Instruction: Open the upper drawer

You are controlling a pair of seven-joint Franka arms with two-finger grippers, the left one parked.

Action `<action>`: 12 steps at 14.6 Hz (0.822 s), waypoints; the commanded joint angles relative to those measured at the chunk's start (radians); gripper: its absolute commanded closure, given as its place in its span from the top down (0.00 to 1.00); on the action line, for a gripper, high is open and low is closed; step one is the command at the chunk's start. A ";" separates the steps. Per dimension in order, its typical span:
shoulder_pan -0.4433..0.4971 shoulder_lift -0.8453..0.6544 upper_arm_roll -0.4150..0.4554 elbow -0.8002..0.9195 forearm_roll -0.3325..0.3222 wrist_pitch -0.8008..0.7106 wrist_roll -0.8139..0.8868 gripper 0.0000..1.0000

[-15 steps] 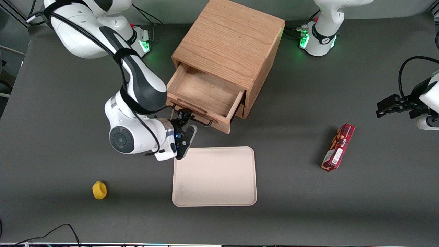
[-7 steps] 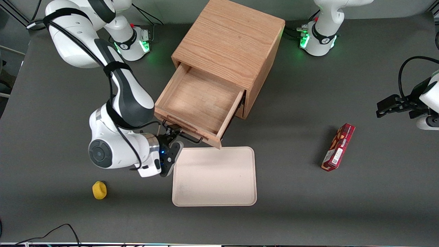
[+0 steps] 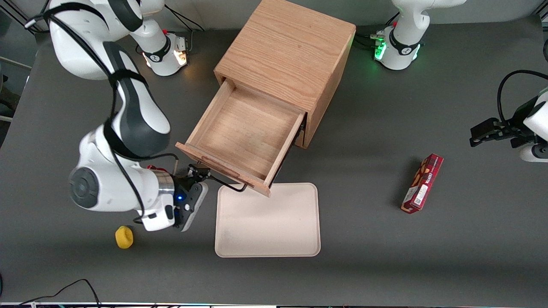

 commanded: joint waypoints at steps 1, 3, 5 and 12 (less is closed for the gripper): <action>0.012 -0.176 -0.040 -0.030 -0.078 -0.056 0.046 1.00; -0.001 -0.256 -0.045 -0.047 -0.098 -0.165 0.293 1.00; -0.003 -0.329 -0.060 -0.055 -0.115 -0.293 0.448 1.00; -0.026 -0.696 -0.212 -0.471 -0.230 -0.468 0.669 1.00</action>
